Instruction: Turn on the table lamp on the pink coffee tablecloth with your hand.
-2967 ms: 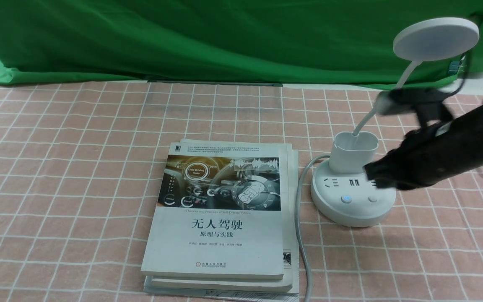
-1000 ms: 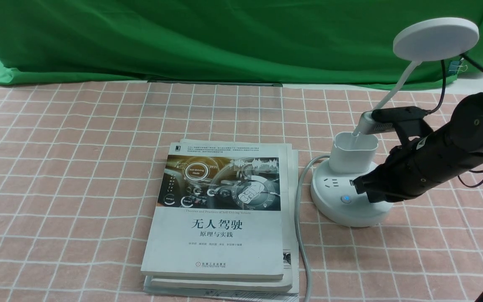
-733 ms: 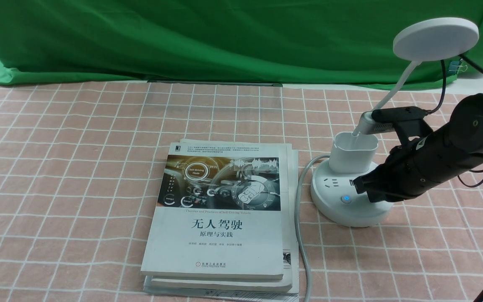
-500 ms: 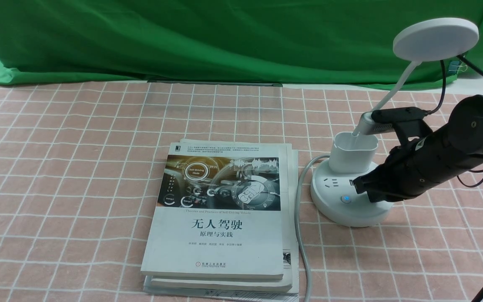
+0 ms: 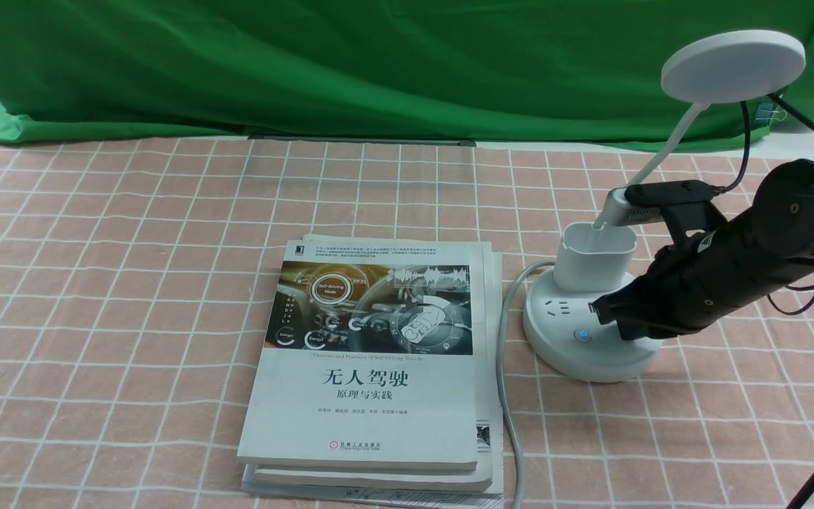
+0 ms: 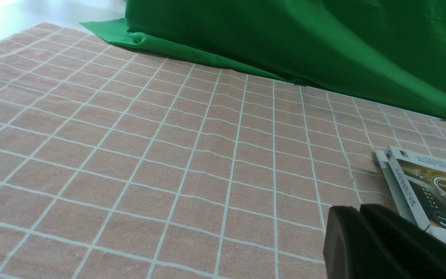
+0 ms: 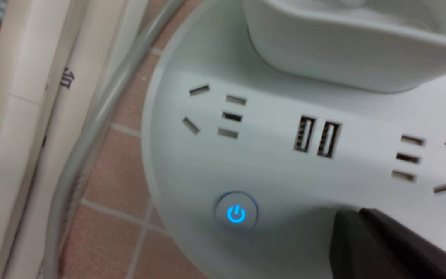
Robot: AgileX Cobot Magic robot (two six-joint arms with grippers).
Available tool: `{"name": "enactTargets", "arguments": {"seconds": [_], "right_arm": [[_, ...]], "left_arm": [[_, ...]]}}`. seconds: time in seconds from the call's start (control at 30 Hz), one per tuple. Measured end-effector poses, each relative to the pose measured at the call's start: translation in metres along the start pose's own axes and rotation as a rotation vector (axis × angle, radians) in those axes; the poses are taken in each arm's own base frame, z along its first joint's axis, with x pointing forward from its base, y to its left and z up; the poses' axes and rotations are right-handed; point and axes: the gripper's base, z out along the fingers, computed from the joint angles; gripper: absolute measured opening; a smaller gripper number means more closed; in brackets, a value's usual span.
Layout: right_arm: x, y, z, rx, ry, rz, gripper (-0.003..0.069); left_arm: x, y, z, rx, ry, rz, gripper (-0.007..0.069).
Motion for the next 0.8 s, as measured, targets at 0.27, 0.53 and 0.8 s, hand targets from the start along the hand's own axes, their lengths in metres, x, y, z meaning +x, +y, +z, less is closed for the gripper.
{"name": "enactTargets", "arguments": {"seconds": [0.27, 0.53, 0.8], "right_arm": [[-0.002, 0.004, -0.024, -0.004, -0.040, -0.010, 0.0030], [0.017, 0.014, -0.101, -0.002, -0.211, -0.029, 0.0030], [0.070, 0.019, -0.131, -0.004, -0.261, 0.004, 0.0030]], "left_arm": [[0.000, 0.000, 0.000, 0.000, 0.000, 0.000, 0.0019], [0.000, 0.000, 0.000, 0.000, 0.000, 0.000, 0.0019], [0.000, 0.000, 0.000, 0.000, 0.000, 0.000, 0.0019]]}}
